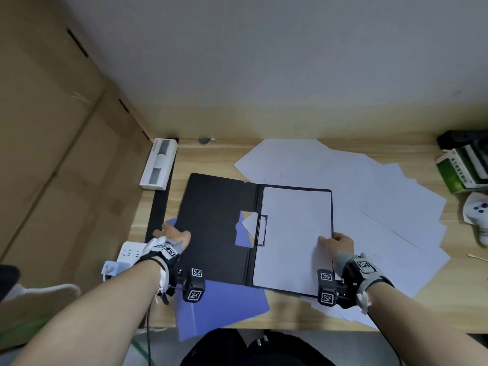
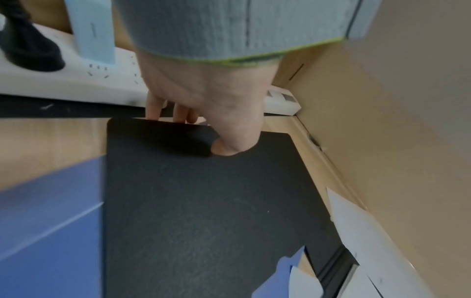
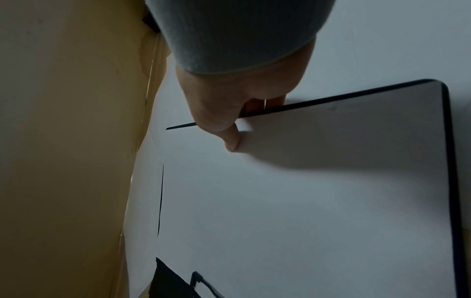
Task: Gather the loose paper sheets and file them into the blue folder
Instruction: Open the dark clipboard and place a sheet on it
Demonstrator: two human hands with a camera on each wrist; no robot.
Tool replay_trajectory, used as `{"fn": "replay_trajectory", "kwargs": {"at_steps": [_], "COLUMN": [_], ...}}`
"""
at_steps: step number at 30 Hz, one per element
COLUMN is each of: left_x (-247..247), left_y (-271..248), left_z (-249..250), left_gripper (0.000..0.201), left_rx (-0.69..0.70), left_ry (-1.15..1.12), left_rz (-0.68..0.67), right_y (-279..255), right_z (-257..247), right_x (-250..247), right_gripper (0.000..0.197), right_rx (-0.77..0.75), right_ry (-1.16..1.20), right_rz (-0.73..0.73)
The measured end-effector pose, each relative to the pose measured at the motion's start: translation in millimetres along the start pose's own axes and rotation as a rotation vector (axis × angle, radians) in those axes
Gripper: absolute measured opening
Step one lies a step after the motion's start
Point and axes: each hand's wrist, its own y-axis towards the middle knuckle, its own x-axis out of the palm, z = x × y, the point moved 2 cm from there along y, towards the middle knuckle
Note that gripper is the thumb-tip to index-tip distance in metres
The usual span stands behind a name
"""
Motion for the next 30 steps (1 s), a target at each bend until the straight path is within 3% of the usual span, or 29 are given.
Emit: {"fn": "replay_trajectory", "kwargs": {"at_steps": [1,4,7,11,14,19,22,25,27,30], "left_x": [-4,-27,-55,-73,-58,8,46,69,77,68], "left_y": [0,-6,-17,-60,-96,-114,-103,-84,-65,-41], "left_z": [0,8,36,101,142,166,154,129,110,86], "left_gripper": [0.061,0.048,0.050,0.038,0.033,0.029,0.022,0.014,0.024,0.011], "left_rx": [0.007,0.042,0.143,0.289,0.497,0.635,0.623,0.585,0.573,0.515], "left_ry": [-0.010,-0.090,-0.268,-0.519,-0.427,-0.257,-0.078,0.126,0.239,0.373], "left_rz": [0.007,0.091,0.077,-0.216,-0.449,-0.583,-0.563,-0.480,-0.447,-0.242], "right_y": [-2,1,-4,-8,0,-5,-18,-28,-30,-28], "right_z": [-4,-15,-27,-42,-43,-48,-52,-61,-61,-57], "right_x": [-2,-9,-14,-13,-15,-18,-23,-26,-25,-17], "right_gripper": [0.009,0.035,0.042,0.033,0.029,0.050,0.044,0.049,0.038,0.028], "right_rx": [-0.003,0.016,0.005,-0.017,0.004,0.042,0.040,0.003,-0.056,-0.113], "right_ry": [0.012,0.050,0.078,0.059,0.087,0.163,0.221,0.249,0.185,0.106], "right_rz": [-0.003,-0.011,-0.063,-0.149,-0.185,-0.228,-0.292,-0.351,-0.337,-0.269]}}
